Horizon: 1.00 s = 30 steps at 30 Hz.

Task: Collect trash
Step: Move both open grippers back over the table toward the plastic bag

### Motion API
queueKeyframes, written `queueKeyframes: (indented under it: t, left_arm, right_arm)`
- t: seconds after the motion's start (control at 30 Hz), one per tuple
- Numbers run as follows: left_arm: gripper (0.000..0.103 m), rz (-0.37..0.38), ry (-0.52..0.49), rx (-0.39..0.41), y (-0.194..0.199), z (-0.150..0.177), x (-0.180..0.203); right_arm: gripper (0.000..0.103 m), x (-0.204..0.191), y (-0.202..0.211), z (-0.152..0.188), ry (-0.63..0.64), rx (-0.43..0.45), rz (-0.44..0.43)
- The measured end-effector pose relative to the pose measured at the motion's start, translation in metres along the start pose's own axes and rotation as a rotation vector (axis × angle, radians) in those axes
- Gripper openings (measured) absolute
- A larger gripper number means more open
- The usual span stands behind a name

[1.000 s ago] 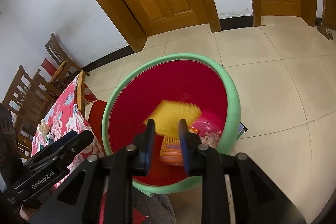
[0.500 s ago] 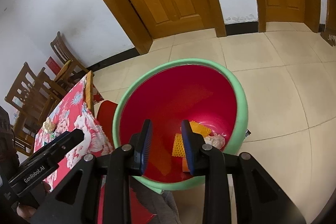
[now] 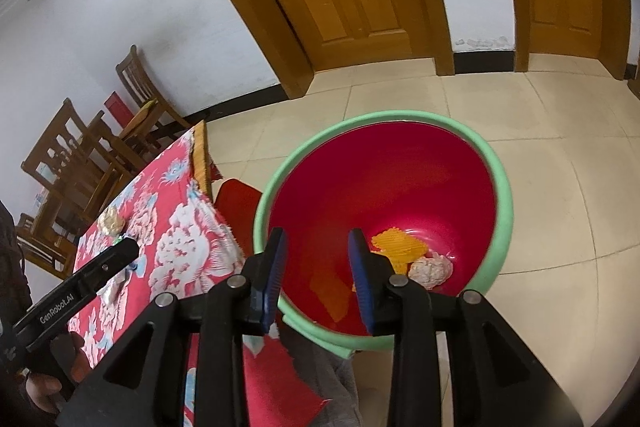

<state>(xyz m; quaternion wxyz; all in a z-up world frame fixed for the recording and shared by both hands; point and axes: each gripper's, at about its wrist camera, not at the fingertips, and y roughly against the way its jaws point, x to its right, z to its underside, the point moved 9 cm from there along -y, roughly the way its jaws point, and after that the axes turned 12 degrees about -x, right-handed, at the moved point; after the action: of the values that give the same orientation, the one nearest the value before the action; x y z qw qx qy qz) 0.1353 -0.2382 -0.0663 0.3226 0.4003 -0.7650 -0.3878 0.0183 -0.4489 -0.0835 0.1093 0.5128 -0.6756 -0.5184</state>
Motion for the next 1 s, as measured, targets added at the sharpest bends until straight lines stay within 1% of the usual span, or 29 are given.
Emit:
queueKeyframes:
  t: [0.23,0.77,0.87,1.0]
  left_arm:
    - [0.065,-0.041,0.03,0.02,0.013,0.002,-0.029]
    - [0.065,-0.099,0.11,0.035,0.026,0.012,-0.096]
    - [0.065,-0.122,0.112,0.032,0.028,0.014,-0.108]
    - [0.065,-0.166,0.104,0.016,0.026,0.016,-0.128]
  right_arm:
    - [0.039,-0.023,-0.003,0.005,0.036,-0.015,-0.017]
    - [0.042,-0.067,-0.01,0.013,0.108,-0.03,-0.024]
    - [0.048,-0.073,-0.012,0.014,0.117,-0.032,-0.024]
    - [0.05,-0.081,-0.014,0.017,0.128,-0.035,-0.023]
